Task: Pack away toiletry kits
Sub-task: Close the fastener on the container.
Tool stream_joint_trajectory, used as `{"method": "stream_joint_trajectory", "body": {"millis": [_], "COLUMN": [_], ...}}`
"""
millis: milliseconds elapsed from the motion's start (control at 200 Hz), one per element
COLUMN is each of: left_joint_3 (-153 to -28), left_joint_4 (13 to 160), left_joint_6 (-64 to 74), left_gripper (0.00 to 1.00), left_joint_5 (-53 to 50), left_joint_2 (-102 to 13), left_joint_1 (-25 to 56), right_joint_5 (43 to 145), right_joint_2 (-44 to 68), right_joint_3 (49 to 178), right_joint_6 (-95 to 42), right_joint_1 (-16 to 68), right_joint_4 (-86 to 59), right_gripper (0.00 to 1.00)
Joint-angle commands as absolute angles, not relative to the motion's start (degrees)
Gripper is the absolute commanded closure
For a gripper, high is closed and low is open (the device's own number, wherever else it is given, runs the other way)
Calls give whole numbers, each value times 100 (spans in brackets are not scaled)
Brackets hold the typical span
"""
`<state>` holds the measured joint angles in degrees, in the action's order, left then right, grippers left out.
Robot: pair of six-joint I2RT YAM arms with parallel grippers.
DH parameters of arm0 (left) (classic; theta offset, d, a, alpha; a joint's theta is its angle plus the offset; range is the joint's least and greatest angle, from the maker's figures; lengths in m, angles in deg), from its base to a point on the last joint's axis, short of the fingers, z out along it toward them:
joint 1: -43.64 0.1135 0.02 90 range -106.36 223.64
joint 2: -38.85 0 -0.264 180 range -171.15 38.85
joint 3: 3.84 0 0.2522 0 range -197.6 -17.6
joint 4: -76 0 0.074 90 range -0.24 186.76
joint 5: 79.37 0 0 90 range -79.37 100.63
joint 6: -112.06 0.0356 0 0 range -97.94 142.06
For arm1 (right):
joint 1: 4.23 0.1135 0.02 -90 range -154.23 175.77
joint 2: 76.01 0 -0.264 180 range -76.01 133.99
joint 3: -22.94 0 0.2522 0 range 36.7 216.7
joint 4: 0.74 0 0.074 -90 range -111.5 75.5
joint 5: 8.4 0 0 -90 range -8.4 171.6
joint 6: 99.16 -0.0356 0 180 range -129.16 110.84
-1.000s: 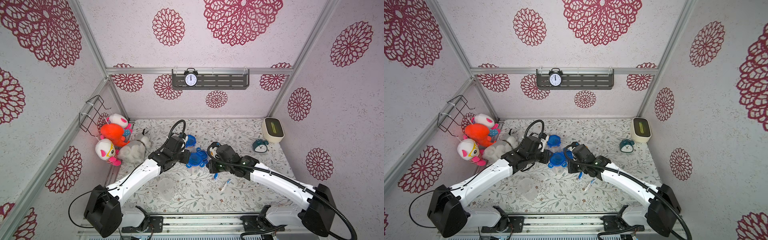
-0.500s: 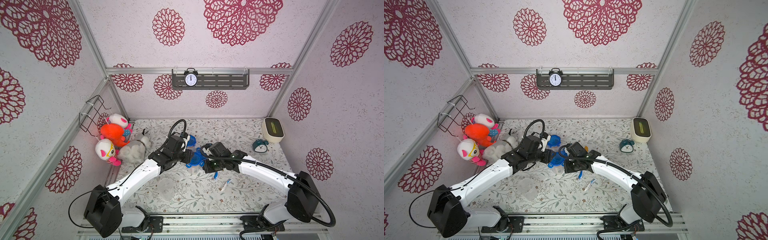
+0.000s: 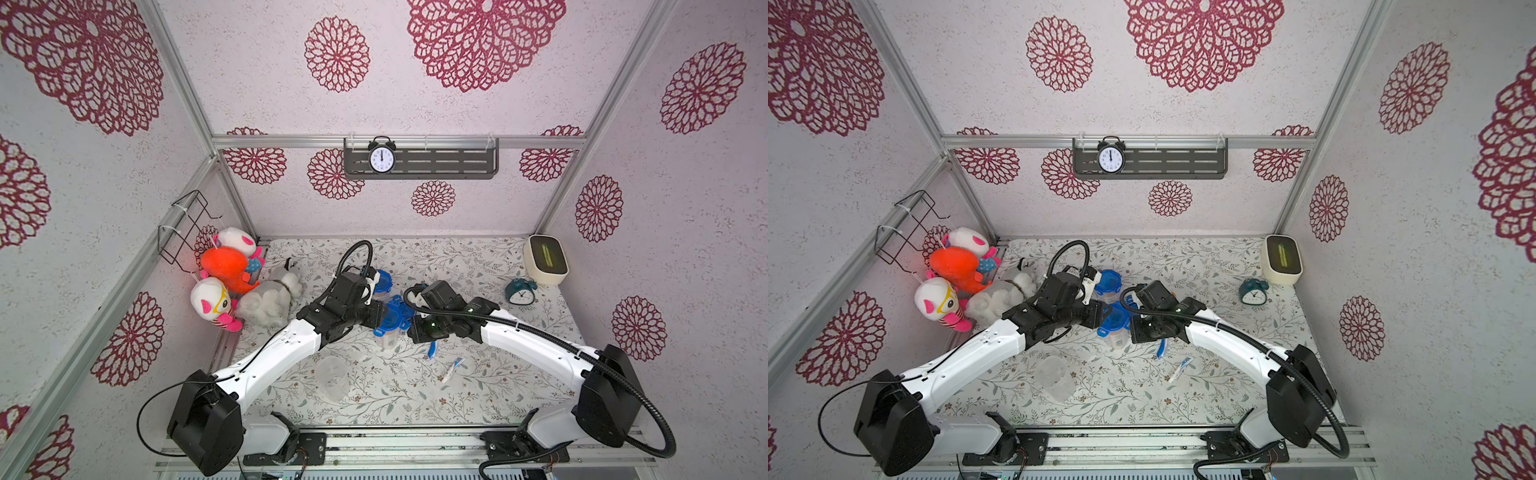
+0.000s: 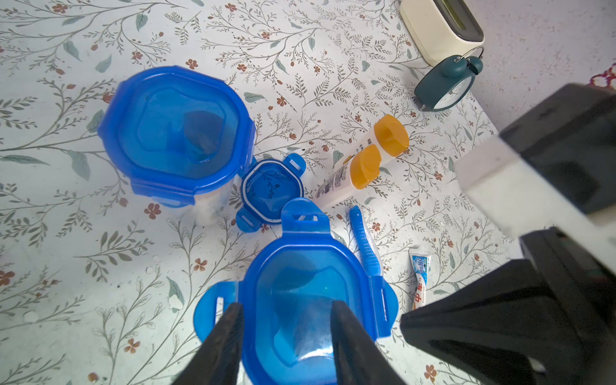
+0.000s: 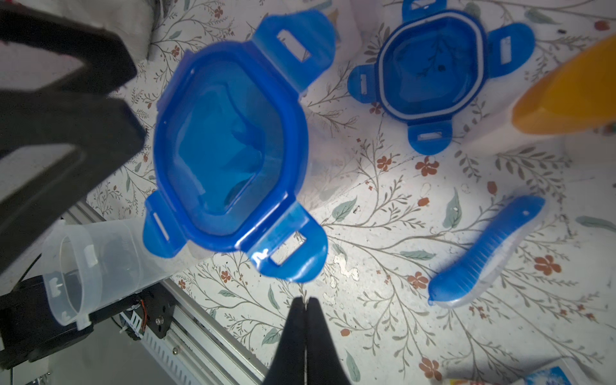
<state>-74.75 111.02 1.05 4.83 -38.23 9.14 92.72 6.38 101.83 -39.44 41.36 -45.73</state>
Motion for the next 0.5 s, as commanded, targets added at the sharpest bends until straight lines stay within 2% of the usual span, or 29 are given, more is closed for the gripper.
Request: {"method": "stream_joint_trajectory", "body": {"millis": [0,85,205,300,385,495], "left_joint_3": [-7374,-7326,-7209,-7122,-7095,-7069], "left_joint_4": [10950,10951,10937,10863,10862,10861], "left_joint_6": [202,126,-127,-184,-180,-175], "left_gripper": [52,52,52,52,52,51], "left_joint_5": [412,483,539,549,571,597], "left_joint_2": [-3632,-3597,-3539,-3455,-3385,-3342], "left_joint_1": [977,1035,1208,1299,1322,1331], "right_joint_5": [9057,8948,8646,8376,8241,8279], "right_joint_2": [46,-5,282,603,881,1097], "right_joint_3": [10350,10521,10861,11109,11346,11468], "right_joint_6": [-3445,-3023,-2853,-2908,-2929,-2898], "right_joint_1": [4095,4095,4052,4033,4008,3878], "right_joint_4": [-4808,-4930,-5244,-5363,-5498,-5528], "right_gripper": [75,61,59,64,74,79]}}
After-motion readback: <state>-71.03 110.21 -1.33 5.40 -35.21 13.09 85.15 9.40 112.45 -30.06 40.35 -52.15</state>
